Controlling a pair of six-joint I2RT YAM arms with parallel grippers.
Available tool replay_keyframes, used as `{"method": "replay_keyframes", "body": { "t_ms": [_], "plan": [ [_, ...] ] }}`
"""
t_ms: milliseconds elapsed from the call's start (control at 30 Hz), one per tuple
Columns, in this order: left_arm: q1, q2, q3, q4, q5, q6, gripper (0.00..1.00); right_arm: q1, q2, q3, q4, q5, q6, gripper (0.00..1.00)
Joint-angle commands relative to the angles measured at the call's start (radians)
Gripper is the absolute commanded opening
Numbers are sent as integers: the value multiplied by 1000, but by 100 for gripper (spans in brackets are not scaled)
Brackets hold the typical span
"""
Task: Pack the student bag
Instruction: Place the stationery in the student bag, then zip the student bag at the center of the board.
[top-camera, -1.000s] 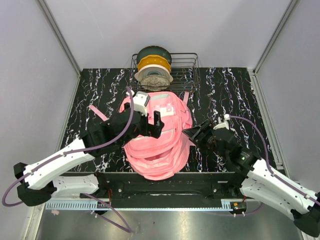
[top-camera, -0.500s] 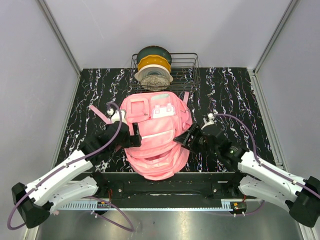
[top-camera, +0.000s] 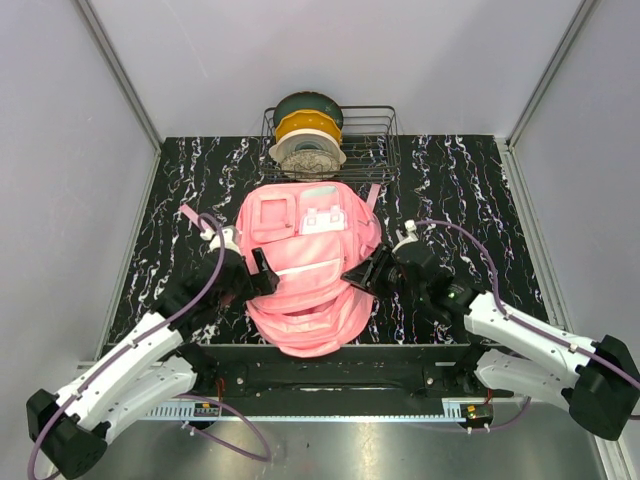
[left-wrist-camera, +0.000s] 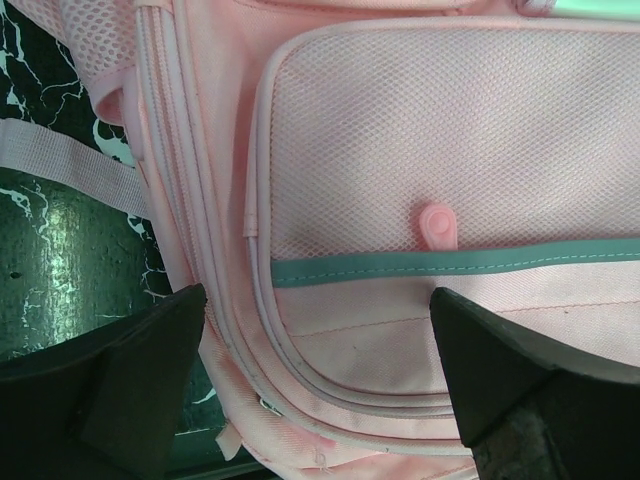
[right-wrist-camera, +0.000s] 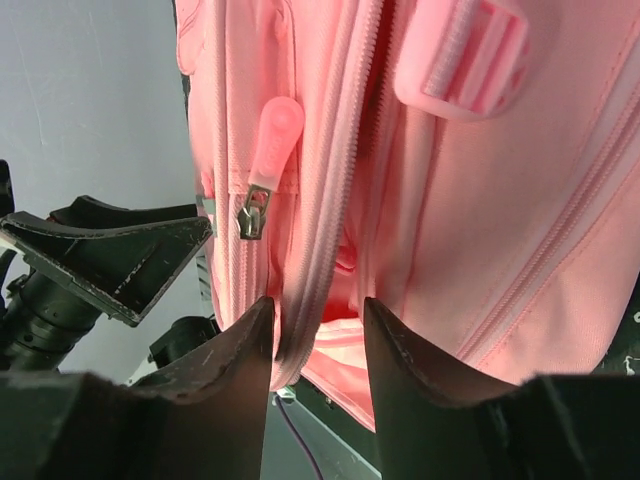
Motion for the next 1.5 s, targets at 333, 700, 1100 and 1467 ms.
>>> {"method": "replay_keyframes", "body": {
  "t_ms": [333, 700, 1100, 1467],
  "plan": [
    [24, -45, 50, 46, 60, 33, 99, -1, -12, 36, 129, -32, 58, 53],
    [22, -135, 113, -90, -51, 69, 99, -1, -90, 4, 28, 41, 31, 14],
    [34, -136, 0, 41, 17, 20, 99, -318, -49, 125, -133, -127, -222, 0],
    [39, 32, -128, 366, 153, -62, 99, -382, -30, 111, -130, -261, -242, 15]
  ]
}}
